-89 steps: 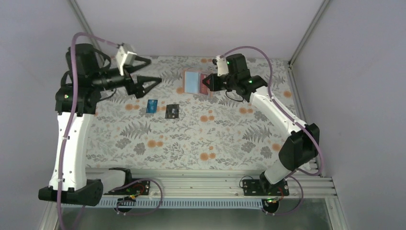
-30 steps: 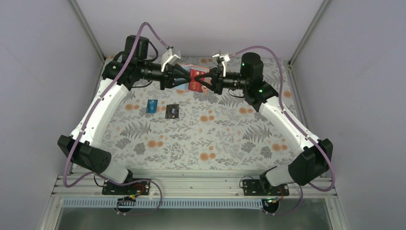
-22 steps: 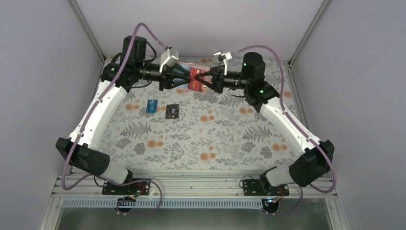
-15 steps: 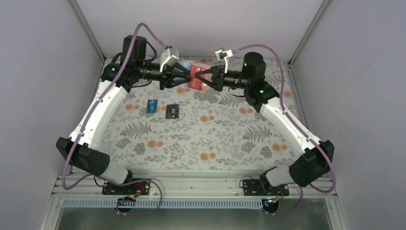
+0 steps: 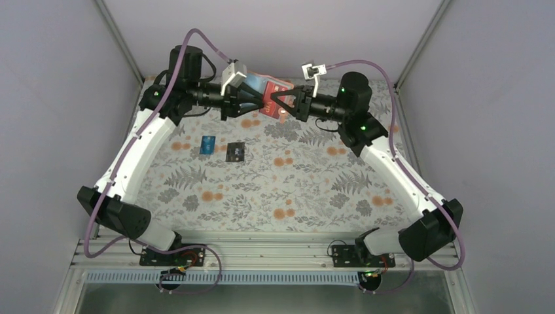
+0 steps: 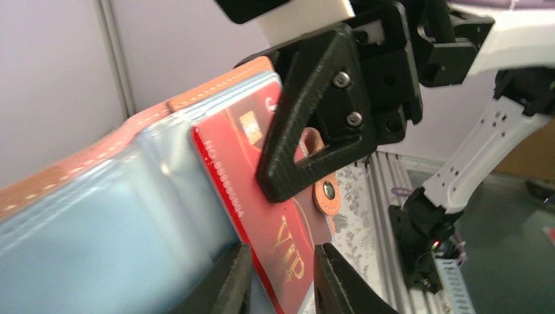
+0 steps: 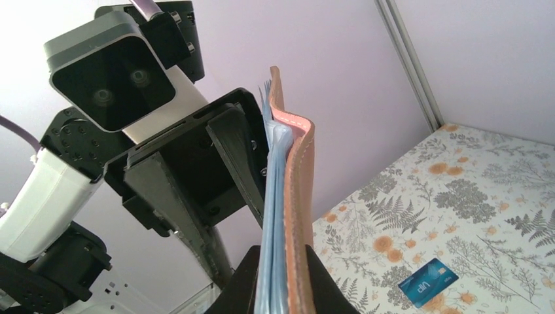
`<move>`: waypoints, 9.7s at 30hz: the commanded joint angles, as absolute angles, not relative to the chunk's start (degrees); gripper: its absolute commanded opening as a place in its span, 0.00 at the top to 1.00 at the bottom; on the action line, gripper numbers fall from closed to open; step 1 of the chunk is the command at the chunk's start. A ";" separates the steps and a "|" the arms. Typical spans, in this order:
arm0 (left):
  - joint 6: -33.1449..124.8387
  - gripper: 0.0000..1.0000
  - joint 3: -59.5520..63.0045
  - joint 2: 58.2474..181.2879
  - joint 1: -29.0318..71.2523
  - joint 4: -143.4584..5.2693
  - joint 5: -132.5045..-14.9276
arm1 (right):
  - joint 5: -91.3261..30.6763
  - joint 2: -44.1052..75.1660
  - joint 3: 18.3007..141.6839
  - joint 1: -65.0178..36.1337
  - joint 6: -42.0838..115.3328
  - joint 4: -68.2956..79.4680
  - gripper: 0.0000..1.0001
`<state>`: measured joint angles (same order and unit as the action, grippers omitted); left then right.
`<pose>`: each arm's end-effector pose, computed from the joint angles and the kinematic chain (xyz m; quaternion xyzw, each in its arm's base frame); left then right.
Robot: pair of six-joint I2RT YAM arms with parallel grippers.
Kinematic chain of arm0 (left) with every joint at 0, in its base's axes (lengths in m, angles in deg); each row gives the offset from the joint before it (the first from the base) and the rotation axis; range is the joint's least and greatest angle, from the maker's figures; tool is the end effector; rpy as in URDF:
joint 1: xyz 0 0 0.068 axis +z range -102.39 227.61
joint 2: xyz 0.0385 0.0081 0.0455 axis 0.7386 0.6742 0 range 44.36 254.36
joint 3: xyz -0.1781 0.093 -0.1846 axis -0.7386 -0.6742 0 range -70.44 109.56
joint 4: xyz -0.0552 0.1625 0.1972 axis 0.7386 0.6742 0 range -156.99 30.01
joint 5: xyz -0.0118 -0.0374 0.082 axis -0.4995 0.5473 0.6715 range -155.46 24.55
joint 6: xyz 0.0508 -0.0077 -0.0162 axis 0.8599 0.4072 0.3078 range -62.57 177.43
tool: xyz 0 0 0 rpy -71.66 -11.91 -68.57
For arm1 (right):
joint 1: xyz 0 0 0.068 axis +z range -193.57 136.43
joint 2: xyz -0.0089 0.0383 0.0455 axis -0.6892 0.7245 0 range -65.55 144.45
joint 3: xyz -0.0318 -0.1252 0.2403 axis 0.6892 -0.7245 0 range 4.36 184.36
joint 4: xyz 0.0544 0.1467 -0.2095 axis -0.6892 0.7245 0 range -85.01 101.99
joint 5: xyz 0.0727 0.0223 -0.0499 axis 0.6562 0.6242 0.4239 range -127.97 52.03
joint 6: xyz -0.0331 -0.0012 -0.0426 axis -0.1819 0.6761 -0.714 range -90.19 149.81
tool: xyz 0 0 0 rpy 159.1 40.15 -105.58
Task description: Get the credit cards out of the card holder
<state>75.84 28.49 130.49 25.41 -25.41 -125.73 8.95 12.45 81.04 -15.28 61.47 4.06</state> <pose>0.2735 -0.1451 0.4457 0.4981 0.6092 -0.4464 0.4259 0.2604 0.1696 0.4254 -0.2613 0.6588 0.5676 0.4189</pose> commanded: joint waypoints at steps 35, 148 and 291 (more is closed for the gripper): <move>79.98 0.41 29.62 127.80 31.10 -16.38 -113.02 | 15.41 11.25 85.43 -17.77 41.96 14.60 0.96; 73.57 0.75 31.35 133.66 25.95 -19.58 -117.32 | 10.26 15.39 85.76 -14.30 40.43 18.66 0.96; 73.79 0.98 32.59 129.87 24.69 -17.81 -129.55 | 24.25 9.20 81.18 -18.34 35.76 14.10 0.96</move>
<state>72.54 32.34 130.36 24.98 -17.87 -128.59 24.64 9.76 80.96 -19.36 34.91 16.50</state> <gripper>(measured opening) 0.028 0.080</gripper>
